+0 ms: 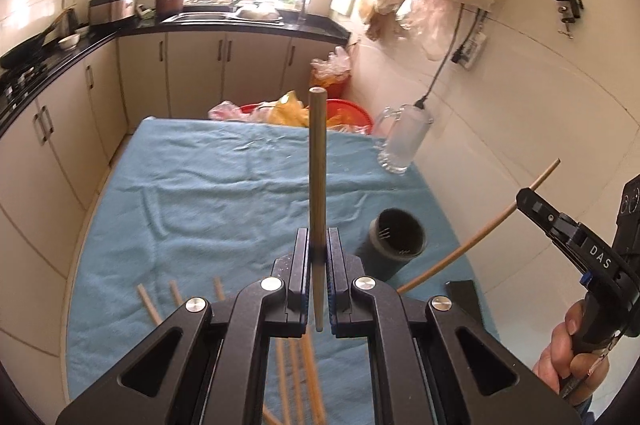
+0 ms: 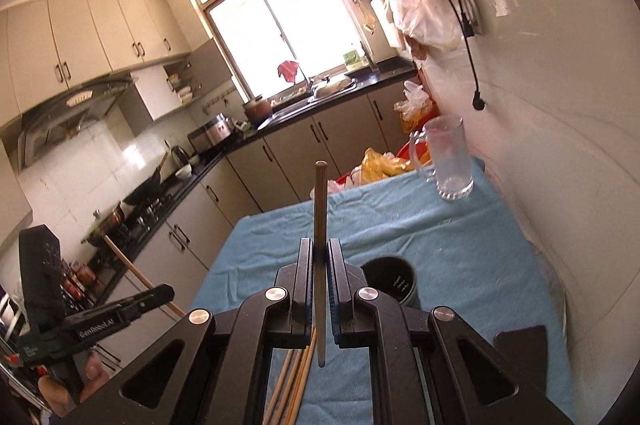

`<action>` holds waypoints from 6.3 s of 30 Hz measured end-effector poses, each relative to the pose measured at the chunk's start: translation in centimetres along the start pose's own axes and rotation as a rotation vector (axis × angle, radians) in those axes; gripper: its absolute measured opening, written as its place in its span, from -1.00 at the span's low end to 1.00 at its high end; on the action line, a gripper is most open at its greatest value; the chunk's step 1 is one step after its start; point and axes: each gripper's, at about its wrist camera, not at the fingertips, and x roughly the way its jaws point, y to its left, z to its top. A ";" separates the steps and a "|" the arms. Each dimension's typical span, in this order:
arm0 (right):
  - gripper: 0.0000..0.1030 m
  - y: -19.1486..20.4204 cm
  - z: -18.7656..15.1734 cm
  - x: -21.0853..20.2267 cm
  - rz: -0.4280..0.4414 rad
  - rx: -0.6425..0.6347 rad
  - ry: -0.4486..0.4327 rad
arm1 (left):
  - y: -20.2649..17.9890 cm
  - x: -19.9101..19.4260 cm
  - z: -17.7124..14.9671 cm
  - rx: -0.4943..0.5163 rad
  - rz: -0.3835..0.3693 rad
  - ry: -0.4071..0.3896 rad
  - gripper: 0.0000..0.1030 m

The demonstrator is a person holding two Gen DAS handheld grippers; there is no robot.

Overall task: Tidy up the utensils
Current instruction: 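Carry the left tool's chopstick upright over the grey holder while the right tool carries its own, then lower the chopstick into the holder and open the left tool while the right tool releases its own, then move the left tool back over the chopsticks while the right tool returns beside it, then grasp a chopstick with the left tool while the right tool grasps another, then lift and carry the left tool's chopstick to the holder while the right tool carries its own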

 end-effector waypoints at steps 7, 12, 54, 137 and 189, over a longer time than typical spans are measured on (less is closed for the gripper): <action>-0.86 -1.9 3.3 -1.7 -0.008 0.033 -0.069 | -4.4 1.1 3.5 0.046 -0.055 -0.019 -0.87; -0.86 -3.0 5.6 -2.1 -0.023 0.046 -0.109 | -7.1 2.6 6.1 0.060 -0.092 -0.034 -0.87; -0.50 -8.2 1.5 4.1 -0.091 0.104 0.035 | -3.7 9.0 2.8 -0.064 -0.093 0.041 -0.40; -0.65 3.6 -15.9 21.6 -0.201 -0.164 0.671 | 20.3 7.5 -15.2 -0.449 0.180 0.301 -0.77; -0.87 6.1 -11.3 10.3 0.045 -0.189 0.329 | 17.9 10.7 -12.2 -0.315 0.370 0.374 -0.88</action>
